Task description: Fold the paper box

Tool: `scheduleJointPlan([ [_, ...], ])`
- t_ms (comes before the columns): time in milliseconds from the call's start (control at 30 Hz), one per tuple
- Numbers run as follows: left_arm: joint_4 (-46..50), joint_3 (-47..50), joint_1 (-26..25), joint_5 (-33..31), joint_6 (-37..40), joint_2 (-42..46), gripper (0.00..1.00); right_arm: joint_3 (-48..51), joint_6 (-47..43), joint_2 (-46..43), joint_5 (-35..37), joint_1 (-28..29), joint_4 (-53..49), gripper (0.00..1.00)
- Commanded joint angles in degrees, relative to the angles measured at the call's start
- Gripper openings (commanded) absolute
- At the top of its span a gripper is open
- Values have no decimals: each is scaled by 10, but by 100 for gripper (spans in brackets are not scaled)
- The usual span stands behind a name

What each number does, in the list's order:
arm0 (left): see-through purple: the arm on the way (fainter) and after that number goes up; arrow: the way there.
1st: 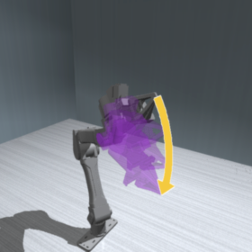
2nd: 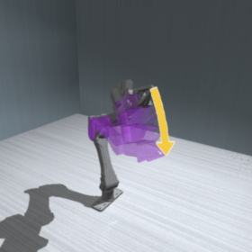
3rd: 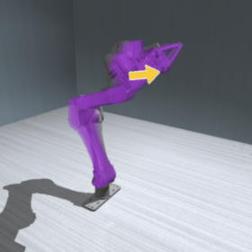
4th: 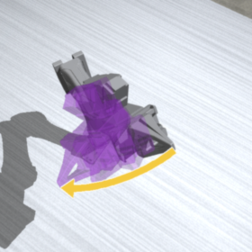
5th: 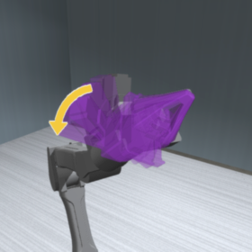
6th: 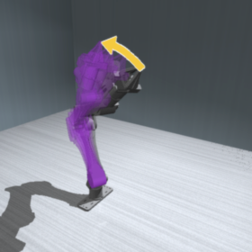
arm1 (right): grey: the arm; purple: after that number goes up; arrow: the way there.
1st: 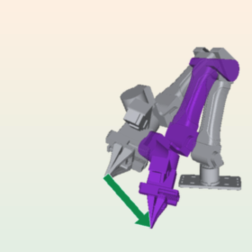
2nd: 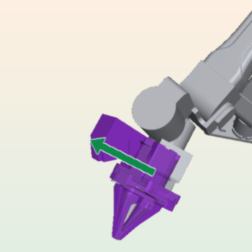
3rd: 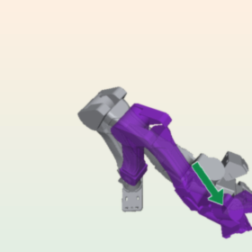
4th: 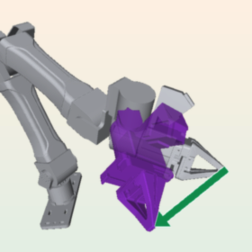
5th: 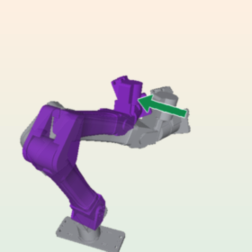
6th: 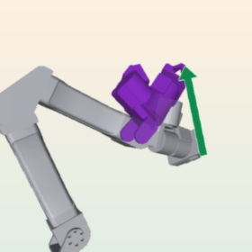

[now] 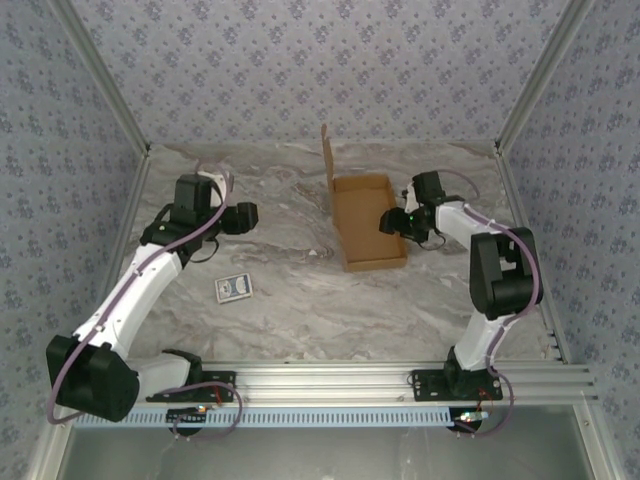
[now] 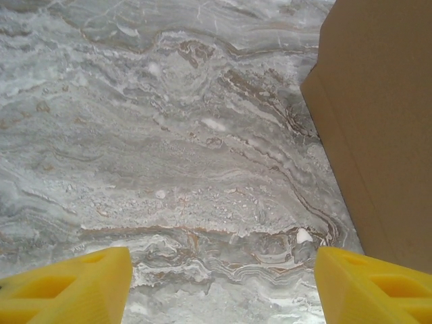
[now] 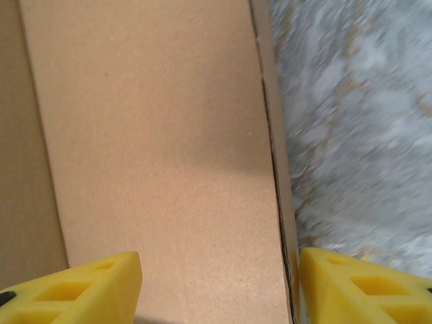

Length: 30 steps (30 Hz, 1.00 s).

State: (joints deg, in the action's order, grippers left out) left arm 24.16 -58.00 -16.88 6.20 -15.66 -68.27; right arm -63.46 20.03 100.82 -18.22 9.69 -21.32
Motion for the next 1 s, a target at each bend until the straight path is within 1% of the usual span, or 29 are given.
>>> scheduleJointPlan([
  [0, -36, 31, -1, 7, -19, 14, 72, 40, 52, -39, -49, 23, 55, 65],
  [133, -64, 66, -2, -18, -32, 21, 72, 76, 102, -62, -54, 96, 121, 66],
  [200, -90, 93, -1, -48, -44, 31, 72, 79, 124, -59, -54, 145, 154, 67],
  [267, -109, 117, 0, -73, -57, 41, 72, 67, 127, -52, -45, 186, 161, 67],
  [333, -121, 135, 3, -86, -69, 52, 73, 52, 121, -51, -43, 208, 152, 69],
  [400, -131, 149, 4, -89, -76, 60, 73, 33, 96, -55, -31, 217, 121, 69],
  [467, -132, 152, 4, -81, -80, 62, 73, 23, 66, -69, -6, 210, 85, 71],
  [533, -134, 155, 4, -68, -83, 64, 73, 18, 41, -88, 9, 189, 68, 71],
  [600, -140, 159, 3, -56, -87, 65, 73, 7, 19, -99, 18, 153, 59, 72],
  [667, -145, 160, 3, -50, -86, 64, 73, -17, -9, -95, 47, 127, 45, 73],
  [733, -149, 160, 3, -51, -84, 61, 73, -53, -37, -76, 85, 110, 28, 73],
  [800, -152, 158, 4, -54, -85, 56, 73, -100, -55, -35, 104, 94, 18, 74],
  [967, -157, 156, 7, -56, -90, 52, 74, -187, -60, 76, 75, 65, 10, 74],
])
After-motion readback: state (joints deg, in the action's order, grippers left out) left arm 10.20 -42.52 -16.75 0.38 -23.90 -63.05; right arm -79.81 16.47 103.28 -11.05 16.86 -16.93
